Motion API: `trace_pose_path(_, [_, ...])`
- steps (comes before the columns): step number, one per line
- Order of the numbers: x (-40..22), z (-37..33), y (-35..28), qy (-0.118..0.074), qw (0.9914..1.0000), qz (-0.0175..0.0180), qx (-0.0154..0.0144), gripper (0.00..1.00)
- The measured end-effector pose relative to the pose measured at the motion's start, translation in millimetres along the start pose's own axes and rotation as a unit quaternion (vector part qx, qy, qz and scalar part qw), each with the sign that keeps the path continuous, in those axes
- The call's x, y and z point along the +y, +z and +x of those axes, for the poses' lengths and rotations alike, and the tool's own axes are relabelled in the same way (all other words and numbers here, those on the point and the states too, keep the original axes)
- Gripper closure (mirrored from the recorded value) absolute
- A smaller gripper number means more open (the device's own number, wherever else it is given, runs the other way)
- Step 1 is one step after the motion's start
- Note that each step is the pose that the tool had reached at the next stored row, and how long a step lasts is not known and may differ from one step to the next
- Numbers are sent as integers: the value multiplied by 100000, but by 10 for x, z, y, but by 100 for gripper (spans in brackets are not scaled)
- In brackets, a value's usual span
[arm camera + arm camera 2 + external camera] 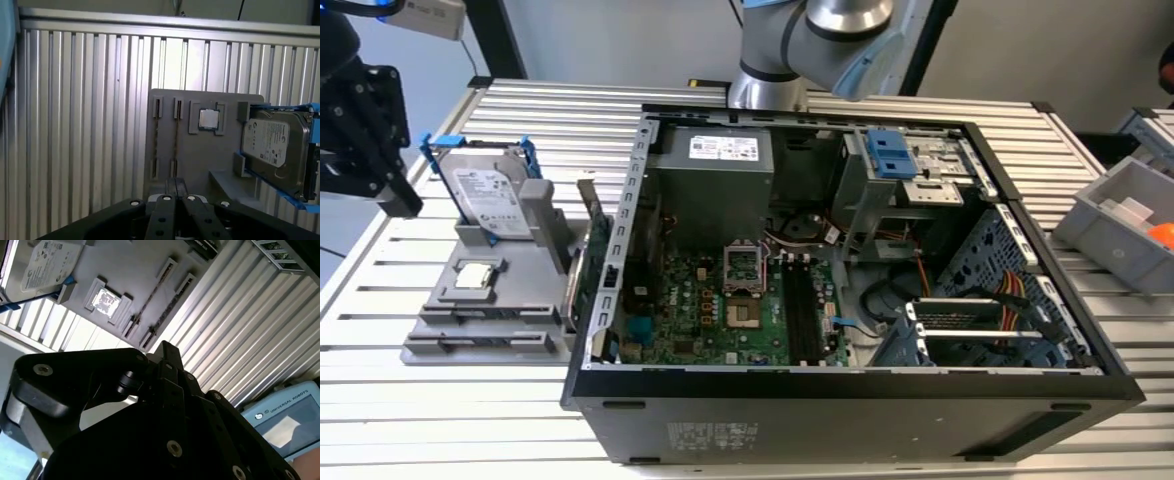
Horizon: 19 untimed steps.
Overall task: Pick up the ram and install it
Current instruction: 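Pick up the ram and move it above insertion slot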
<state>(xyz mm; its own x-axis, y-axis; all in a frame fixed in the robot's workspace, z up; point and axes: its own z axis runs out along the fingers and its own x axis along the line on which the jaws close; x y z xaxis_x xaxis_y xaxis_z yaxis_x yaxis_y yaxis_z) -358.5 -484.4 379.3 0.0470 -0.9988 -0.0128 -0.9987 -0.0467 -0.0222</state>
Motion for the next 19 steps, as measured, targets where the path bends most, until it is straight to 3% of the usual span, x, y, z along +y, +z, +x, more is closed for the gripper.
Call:
trace_pose_path(5, [54, -2, 0, -1128, 99994, -9, -88, 100])
trace_pose_path(8, [56, -2, 1, -1453, 99989, -19, -136, 100])
trace_pose_path(9, [57, -1, 2, -1486, 99988, 1, -487, 100])
trace_pose_path(11, [57, 1, 4, -1493, 99977, 75, -1534, 100])
trace_pose_path(12, [57, 2, 4, -1485, 99972, 76, -1843, 100])
trace_pose_path(14, [57, 1, 5, -1429, 99969, 43, -2051, 100])
trace_pose_path(19, [57, 3, 5, -1429, 99968, 23, -2077, 100])
